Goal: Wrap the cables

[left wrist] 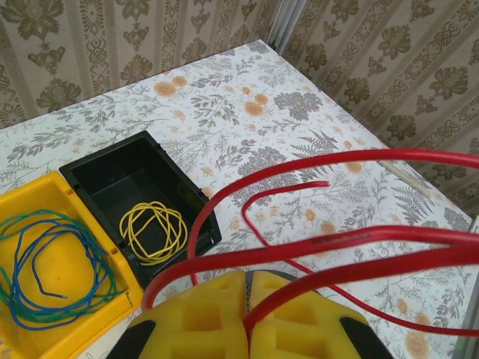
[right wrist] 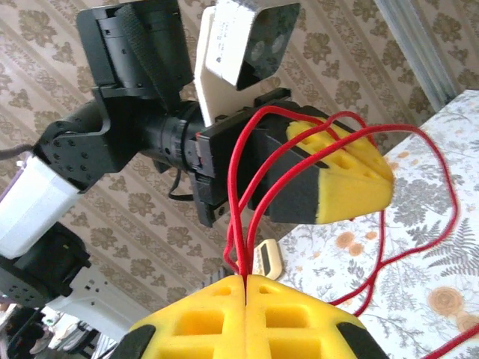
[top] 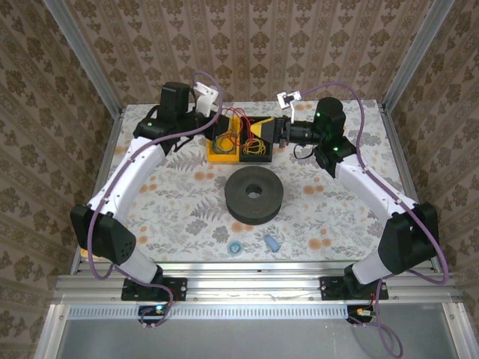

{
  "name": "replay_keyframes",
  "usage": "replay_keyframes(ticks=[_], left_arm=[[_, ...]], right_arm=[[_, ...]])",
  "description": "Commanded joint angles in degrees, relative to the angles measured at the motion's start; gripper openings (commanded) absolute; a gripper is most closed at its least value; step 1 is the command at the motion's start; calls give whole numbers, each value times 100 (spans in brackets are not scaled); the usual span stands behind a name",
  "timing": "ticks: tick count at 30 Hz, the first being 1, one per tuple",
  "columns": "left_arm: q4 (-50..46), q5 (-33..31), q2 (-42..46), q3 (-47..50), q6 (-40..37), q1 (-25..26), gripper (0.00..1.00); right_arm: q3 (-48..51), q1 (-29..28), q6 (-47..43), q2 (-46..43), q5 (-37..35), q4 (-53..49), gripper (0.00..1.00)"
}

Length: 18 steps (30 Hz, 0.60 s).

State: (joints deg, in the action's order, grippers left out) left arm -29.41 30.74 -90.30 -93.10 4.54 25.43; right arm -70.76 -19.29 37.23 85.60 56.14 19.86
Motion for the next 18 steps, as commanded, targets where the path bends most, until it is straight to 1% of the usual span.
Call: replay_keyframes(ticks=[1,4,7,14,18], left_arm=[[-85,85,143,-209,-121,32,0],[-205,-20,252,-264,-187,38,0],[-362,-119,308,-375,-272,33,0],[-471,-205,373,-440,-330,15,0],[-465,-227,377,-400,-322,9,0]], right_arm=[[-108,-16,-723,-10,-817,-1043,0],[-182,-25,-1260,-62,-1569,-1731,0],[-192,-29,-1507,-84,-1966,-2020,0],[-63,-14,-1578,-124,-2106,-2025,0],[52,-5,-1552,-243,-1982,-1850,0]])
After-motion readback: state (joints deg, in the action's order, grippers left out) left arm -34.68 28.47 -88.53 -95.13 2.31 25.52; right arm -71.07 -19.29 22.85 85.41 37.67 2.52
